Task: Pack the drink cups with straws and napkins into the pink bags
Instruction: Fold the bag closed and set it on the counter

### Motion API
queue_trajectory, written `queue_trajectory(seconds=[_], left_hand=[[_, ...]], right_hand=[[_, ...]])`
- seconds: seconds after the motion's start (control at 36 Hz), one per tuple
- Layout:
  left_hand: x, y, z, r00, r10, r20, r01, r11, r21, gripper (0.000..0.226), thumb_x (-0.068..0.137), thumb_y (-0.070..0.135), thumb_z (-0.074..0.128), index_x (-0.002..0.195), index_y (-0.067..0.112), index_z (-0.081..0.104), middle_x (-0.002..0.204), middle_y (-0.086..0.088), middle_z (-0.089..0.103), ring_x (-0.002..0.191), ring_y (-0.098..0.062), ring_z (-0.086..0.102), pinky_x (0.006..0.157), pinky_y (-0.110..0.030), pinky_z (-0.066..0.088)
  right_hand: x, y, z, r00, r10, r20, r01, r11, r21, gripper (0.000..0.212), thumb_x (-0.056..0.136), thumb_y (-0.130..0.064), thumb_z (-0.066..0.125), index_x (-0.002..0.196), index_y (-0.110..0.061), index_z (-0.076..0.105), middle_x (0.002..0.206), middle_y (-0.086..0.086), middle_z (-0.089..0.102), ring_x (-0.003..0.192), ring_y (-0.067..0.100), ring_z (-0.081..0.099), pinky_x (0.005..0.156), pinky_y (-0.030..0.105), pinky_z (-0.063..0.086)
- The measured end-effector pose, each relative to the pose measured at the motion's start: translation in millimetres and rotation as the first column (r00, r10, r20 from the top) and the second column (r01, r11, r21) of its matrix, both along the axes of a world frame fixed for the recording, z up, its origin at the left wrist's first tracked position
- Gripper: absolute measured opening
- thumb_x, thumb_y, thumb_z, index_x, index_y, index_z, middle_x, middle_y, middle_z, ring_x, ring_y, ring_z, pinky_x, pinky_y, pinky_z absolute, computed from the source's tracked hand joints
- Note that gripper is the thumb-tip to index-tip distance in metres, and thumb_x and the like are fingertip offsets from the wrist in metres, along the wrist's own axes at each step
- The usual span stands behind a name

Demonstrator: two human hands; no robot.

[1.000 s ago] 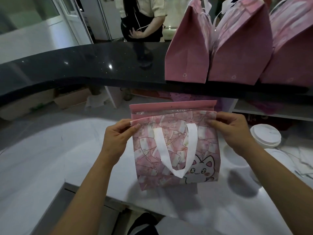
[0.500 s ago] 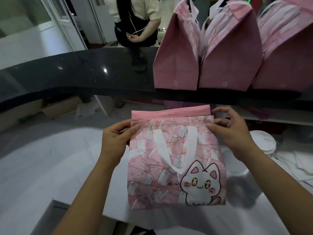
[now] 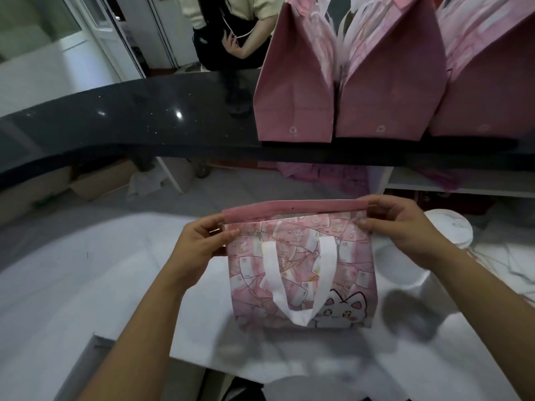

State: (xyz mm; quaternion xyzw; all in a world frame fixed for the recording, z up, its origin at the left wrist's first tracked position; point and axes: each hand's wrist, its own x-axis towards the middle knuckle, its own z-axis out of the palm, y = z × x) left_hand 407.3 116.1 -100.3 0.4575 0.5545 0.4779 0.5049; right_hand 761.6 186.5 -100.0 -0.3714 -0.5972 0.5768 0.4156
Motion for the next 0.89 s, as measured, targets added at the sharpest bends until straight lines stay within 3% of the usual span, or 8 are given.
queue_trajectory(seconds=[0.08,0.19,0.33,0.47,0.61,0.75,0.83,0.89], left_hand=[[2,-2,0,0.998,-0.003,-0.058,0.004,1.0,0.025,0.017,0.089,0.017,0.068,0.097,0.024,0.081,0.1,-0.004,0.076,0.096,-0.028,0.073,0.068,-0.036,0.061],[1,-4,0,0.995,-0.013,-0.099,0.016,0.999,0.032,0.04,0.098,-0.005,0.054,0.082,0.02,0.081,0.094,0.002,0.074,0.095,-0.023,0.071,0.066,-0.031,0.06],[-3,-8,5,0.985,-0.077,-0.157,0.087,0.994,0.061,0.041,0.095,-0.012,0.056,0.08,0.017,0.081,0.089,0.0,0.074,0.087,-0.018,0.072,0.068,-0.027,0.06],[-11,-12,13,0.933,-0.168,-0.317,0.196,0.979,0.057,0.042,0.093,-0.011,0.059,0.087,0.023,0.082,0.098,-0.001,0.075,0.097,-0.022,0.071,0.074,-0.028,0.06],[-23,-30,25,0.812,-0.383,-0.44,0.404,0.913,-0.051,0.036,0.091,0.006,0.072,0.111,0.035,0.076,0.115,0.006,0.072,0.111,-0.021,0.067,0.085,-0.031,0.06],[-8,-51,23,0.862,-0.086,-0.499,0.216,0.953,0.21,0.021,0.081,0.018,0.074,0.093,0.034,0.076,0.093,0.004,0.075,0.091,-0.023,0.072,0.079,-0.038,0.062],[-6,-60,26,0.895,-0.081,-0.439,0.171,0.971,0.169,0.044,0.078,0.027,0.075,0.111,0.051,0.06,0.089,-0.001,0.073,0.088,-0.022,0.072,0.081,-0.03,0.061],[-7,-64,31,0.869,-0.131,-0.478,0.223,0.965,0.141,0.055,0.081,0.023,0.075,0.123,0.054,0.057,0.089,-0.001,0.072,0.09,-0.021,0.072,0.082,-0.024,0.058]], right_hand=[[-2,-3,-1,0.999,-0.036,0.025,0.035,0.997,0.065,0.035,0.083,0.001,0.068,0.091,-0.03,0.081,0.091,0.0,0.077,0.088,0.012,0.071,0.074,0.02,0.056],[2,-4,-6,0.997,-0.054,0.061,0.049,0.996,0.079,0.056,0.086,0.02,0.055,0.077,-0.028,0.082,0.084,-0.004,0.076,0.083,0.005,0.07,0.071,0.015,0.054],[10,-8,-5,0.991,-0.026,0.134,0.016,0.997,0.079,0.051,0.086,0.017,0.058,0.077,-0.028,0.082,0.083,-0.002,0.077,0.084,0.005,0.07,0.075,0.014,0.053],[20,-12,8,0.946,0.044,0.32,-0.084,0.99,0.115,0.041,0.09,0.007,0.063,0.087,-0.029,0.082,0.094,-0.001,0.078,0.097,0.01,0.072,0.086,0.018,0.054],[27,-29,22,0.942,0.099,0.32,-0.136,0.986,0.097,0.027,0.084,-0.006,0.073,0.09,-0.031,0.081,0.093,0.0,0.079,0.092,0.015,0.074,0.082,0.024,0.058],[21,-50,29,0.919,-0.001,0.394,-0.133,0.941,0.312,0.034,0.077,-0.017,0.077,0.101,-0.039,0.068,0.087,-0.004,0.073,0.082,0.013,0.07,0.079,0.017,0.054],[20,-64,36,0.848,-0.065,0.525,-0.176,0.902,0.395,0.049,0.078,-0.03,0.071,0.118,-0.054,0.056,0.091,-0.017,0.069,0.089,0.002,0.067,0.082,0.007,0.047],[21,-72,43,0.786,-0.112,0.609,-0.203,0.882,0.425,0.05,0.078,-0.03,0.073,0.117,-0.058,0.057,0.089,-0.024,0.069,0.093,-0.008,0.063,0.074,0.009,0.049]])
